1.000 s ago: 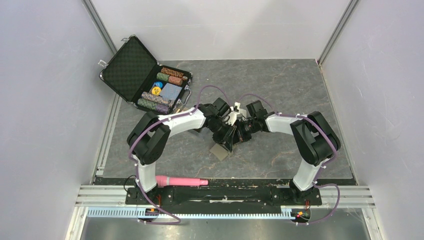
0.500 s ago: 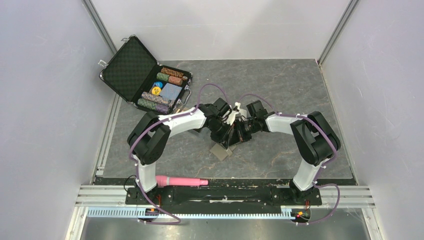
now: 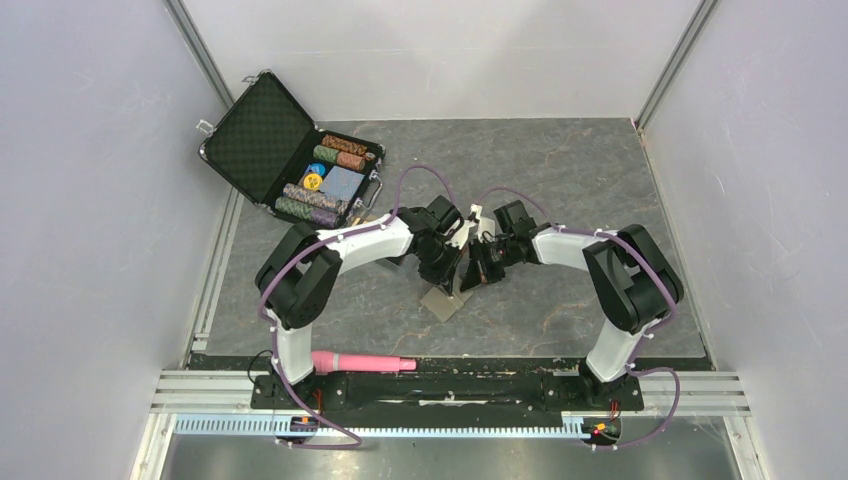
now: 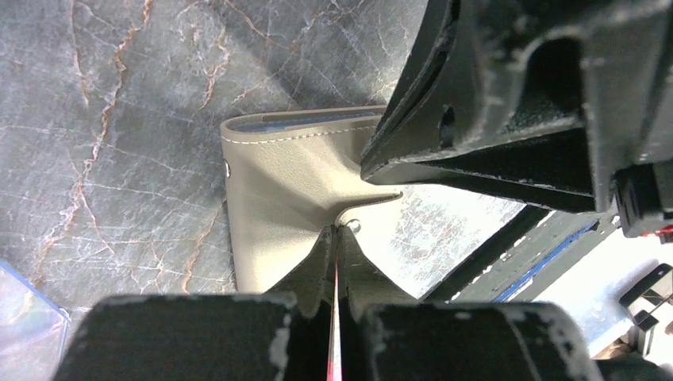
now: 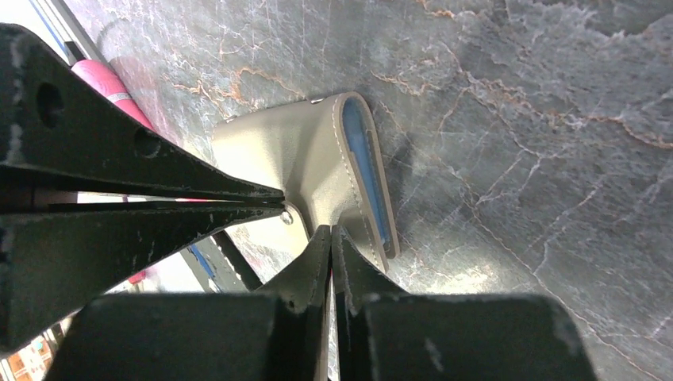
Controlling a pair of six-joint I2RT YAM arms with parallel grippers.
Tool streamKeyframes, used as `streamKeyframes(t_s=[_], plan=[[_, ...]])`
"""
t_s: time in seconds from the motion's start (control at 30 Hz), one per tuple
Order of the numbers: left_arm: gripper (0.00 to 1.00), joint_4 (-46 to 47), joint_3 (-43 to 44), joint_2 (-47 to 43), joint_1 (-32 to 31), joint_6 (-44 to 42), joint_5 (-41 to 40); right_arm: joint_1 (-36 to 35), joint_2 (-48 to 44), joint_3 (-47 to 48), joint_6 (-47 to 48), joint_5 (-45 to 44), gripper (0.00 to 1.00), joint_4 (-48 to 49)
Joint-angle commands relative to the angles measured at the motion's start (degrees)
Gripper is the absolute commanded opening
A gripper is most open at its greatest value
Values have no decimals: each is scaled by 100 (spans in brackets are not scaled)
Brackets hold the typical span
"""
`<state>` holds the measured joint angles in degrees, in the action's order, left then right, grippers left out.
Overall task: Put the credit cards into the card holder
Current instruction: Close the card holder at the center of the board.
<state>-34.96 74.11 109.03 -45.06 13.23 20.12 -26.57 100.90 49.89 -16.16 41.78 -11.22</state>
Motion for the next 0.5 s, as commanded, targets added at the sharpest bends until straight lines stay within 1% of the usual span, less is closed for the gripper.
streamKeyframes(t_s=[0.0,0.13,0.3,0.47], plan=[[2,-47,192,134,46,132,-161,-40,-287,-41,382,-129,0,-141],[2,-55,115,171,45,101,-89,-46,-433,-88,388,49,0,-20],[2,-37,87,140,41,109,-105,-67,-544,-247,265,517,0,356],[2,-8,96,105,45,135,-81,-198,-451,-345,164,762,0,508]])
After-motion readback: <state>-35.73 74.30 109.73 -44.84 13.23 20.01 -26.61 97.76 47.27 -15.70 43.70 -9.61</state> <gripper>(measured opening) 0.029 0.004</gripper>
